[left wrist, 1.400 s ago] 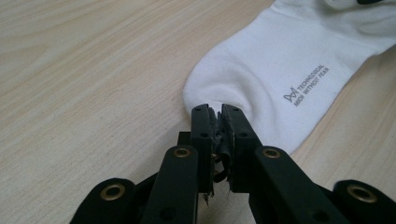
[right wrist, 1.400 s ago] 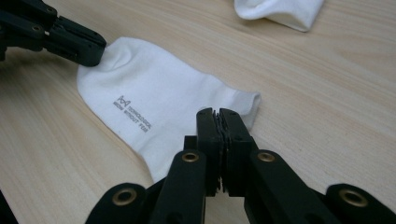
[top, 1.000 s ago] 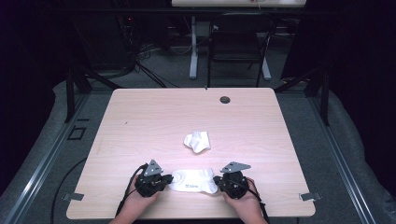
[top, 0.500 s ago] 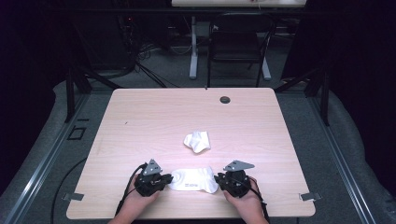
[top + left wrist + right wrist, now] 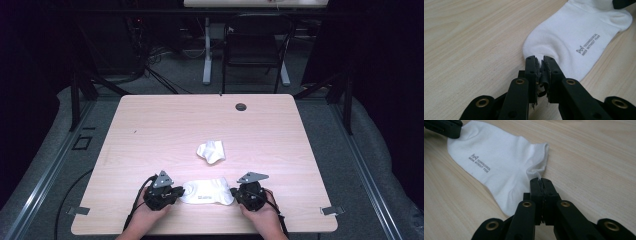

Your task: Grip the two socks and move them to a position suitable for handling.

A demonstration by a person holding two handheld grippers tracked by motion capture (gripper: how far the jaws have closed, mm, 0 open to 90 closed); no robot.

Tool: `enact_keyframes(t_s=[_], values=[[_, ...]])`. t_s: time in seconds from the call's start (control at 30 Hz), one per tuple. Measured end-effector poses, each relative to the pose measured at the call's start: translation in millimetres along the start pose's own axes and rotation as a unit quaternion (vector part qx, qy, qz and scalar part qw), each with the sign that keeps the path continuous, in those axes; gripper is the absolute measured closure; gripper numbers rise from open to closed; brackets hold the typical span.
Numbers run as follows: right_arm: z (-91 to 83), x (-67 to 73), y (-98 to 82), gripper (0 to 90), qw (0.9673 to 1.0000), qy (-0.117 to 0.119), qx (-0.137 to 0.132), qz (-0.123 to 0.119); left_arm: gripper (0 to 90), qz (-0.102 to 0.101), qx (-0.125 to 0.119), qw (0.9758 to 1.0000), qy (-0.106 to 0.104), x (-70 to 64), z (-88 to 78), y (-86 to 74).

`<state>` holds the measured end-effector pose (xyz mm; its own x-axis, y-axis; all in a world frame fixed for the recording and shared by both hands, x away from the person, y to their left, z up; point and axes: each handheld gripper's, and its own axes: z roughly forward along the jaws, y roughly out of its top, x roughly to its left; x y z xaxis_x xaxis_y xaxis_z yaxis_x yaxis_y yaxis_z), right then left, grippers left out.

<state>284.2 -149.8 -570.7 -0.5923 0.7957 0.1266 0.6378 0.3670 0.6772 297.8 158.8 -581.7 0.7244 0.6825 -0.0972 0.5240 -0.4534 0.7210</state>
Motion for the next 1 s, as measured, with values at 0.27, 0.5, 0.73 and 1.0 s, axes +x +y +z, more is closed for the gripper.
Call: enact_keyframes(t_s=[0.27, 0.5, 0.73, 1.0], values=[[-2.4, -0.2, -0.2, 89.6, 0.9999, 0.001, 0.014, -0.006, 82.5, 0.001, 0.001, 1.0, 0.0, 0.1, -0.7, -0.5], [-3.5, 4.6, 0.2, 88.0, 0.9998, 0.01, 0.015, -0.004, 80.7, -0.002, -0.001, 1.0, 0.0, 0.5, -1.2, -1.0], [-8.9, 2.6, 2.1, 79.1, 1.0, 0.004, -0.006, 0.006, 73.8, -0.01, -0.004, 0.9999, -0.006, 0.4, -3.5, -0.4], [-15.3, -4.0, 3.5, 71.9, 0.9995, -0.002, -0.029, 0.015, 66.2, -0.013, -0.022, 0.9997, 0.004, 2.7, -10.1, 2.1]])
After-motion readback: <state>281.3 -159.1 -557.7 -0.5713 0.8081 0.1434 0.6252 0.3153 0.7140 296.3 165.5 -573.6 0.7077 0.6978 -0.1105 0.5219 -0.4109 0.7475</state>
